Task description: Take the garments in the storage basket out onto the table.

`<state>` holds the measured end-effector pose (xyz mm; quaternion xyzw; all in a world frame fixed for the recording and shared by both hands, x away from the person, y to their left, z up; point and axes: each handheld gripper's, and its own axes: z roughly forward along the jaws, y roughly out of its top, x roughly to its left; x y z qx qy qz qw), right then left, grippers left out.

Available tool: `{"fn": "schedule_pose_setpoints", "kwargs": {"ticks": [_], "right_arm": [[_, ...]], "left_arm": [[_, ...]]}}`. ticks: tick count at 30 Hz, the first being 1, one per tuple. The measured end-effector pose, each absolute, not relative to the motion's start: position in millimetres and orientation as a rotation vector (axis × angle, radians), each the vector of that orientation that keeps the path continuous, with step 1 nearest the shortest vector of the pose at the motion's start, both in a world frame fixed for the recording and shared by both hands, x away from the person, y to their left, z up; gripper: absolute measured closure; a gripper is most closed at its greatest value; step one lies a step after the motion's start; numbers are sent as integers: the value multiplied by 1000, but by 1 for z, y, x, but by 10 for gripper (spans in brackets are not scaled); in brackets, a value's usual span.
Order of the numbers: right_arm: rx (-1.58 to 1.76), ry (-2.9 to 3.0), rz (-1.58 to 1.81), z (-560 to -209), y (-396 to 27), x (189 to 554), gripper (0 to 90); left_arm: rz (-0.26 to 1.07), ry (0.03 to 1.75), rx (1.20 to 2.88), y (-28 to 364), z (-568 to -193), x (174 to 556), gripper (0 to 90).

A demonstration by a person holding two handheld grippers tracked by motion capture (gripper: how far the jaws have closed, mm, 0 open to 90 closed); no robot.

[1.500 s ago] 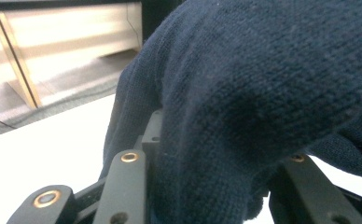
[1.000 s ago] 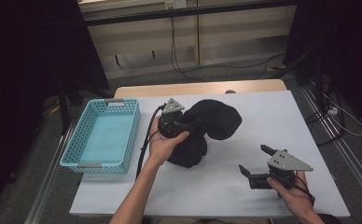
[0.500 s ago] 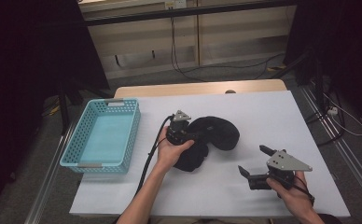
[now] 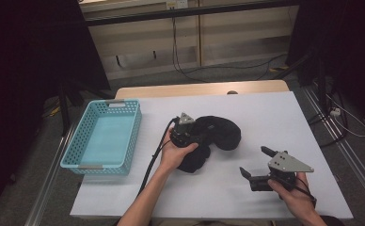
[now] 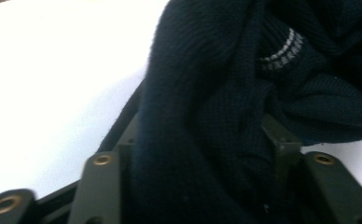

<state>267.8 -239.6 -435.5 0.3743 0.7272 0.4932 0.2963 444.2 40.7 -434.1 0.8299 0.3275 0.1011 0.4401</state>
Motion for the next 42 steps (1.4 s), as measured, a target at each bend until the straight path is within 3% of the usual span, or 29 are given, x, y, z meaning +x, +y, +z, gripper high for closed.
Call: {"fn": "schedule_pose_setpoints", "kwargs": {"ticks": [2,7,11,24,36,41,42], "right_arm": [[993,1933,1313,-435,-240,268,6],[988,1927,1314,-435,-239,267,5],[984,1927,1315,-435,-239,267,5],[994,1955,1313,-438,-228,275,5],[954,1951,1325,-431,-222,280,9],[931,1959,1329,-427,-212,289,20],[924,1966,1329,-427,-210,291,61]], "left_arm": [[212,835,2041,43,-435,447,392],[283,792,2069,41,-433,441,259],[306,791,2083,47,-428,439,72],[286,758,2021,72,-416,426,56],[386,701,2018,95,-406,395,37],[313,678,1995,104,-409,388,43],[296,665,1989,105,-408,388,42]]}}
